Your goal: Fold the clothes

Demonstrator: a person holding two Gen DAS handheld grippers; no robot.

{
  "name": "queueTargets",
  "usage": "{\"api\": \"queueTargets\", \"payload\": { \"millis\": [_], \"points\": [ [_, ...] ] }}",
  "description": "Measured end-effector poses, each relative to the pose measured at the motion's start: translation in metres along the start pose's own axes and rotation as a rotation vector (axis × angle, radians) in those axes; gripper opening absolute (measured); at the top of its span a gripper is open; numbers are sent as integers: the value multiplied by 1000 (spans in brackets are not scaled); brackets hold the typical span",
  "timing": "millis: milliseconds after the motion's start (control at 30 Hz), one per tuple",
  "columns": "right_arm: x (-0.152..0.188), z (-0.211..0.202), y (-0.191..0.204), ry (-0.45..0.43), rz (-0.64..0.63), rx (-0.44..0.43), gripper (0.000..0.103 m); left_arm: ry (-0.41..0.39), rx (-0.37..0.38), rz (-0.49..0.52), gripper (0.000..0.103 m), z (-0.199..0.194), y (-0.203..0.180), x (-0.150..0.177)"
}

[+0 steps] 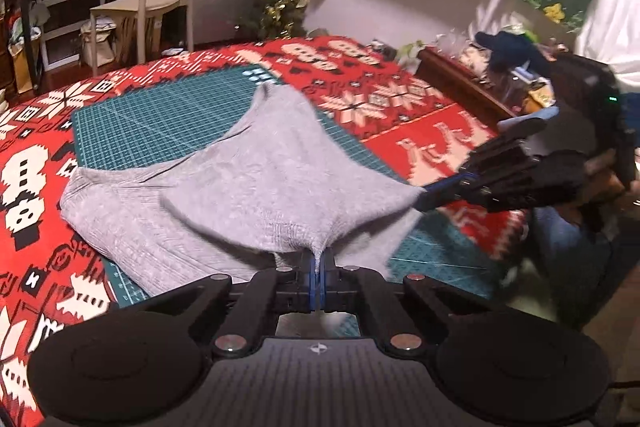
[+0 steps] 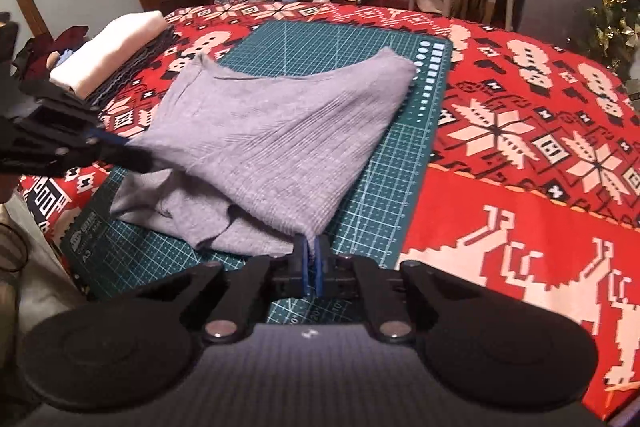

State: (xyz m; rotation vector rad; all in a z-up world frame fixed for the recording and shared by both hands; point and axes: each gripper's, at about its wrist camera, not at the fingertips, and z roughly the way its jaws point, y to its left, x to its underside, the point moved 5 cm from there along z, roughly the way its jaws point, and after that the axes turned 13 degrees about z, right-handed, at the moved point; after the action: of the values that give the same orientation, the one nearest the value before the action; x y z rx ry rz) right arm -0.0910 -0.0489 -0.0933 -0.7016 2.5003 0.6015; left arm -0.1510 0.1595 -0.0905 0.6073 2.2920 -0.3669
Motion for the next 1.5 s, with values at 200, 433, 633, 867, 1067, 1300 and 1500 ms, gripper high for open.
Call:
{"api": "queueTargets", "payload": {
  "millis": [200, 433, 633, 867, 1067, 1300, 1500],
  "points": [
    [18, 12, -1, 74, -23, 5, 4, 90, 14, -12, 4, 17, 1, 17],
    [11, -6, -11, 31, 44, -24, 13, 2, -32, -86, 29, -12, 26, 14],
    [-15, -13, -15, -49, 87, -51, 13, -32, -127, -101, 31, 1, 72, -5],
    [-40, -3, -5, -91, 57, -97, 14, 24, -135, -113, 28, 33, 106, -12],
    [-60, 13, 1, -119, 8, -113, 20, 67, -132, -26, 7, 43, 93, -9],
    [-93, 41, 3, -159, -70, -80, 20, -18, -272, 70, 2, 12, 78, -20],
    [-103, 80, -4, -126, -60, -51, 17, 10, -315, 91, 2, 6, 78, -12]
  ]
}}
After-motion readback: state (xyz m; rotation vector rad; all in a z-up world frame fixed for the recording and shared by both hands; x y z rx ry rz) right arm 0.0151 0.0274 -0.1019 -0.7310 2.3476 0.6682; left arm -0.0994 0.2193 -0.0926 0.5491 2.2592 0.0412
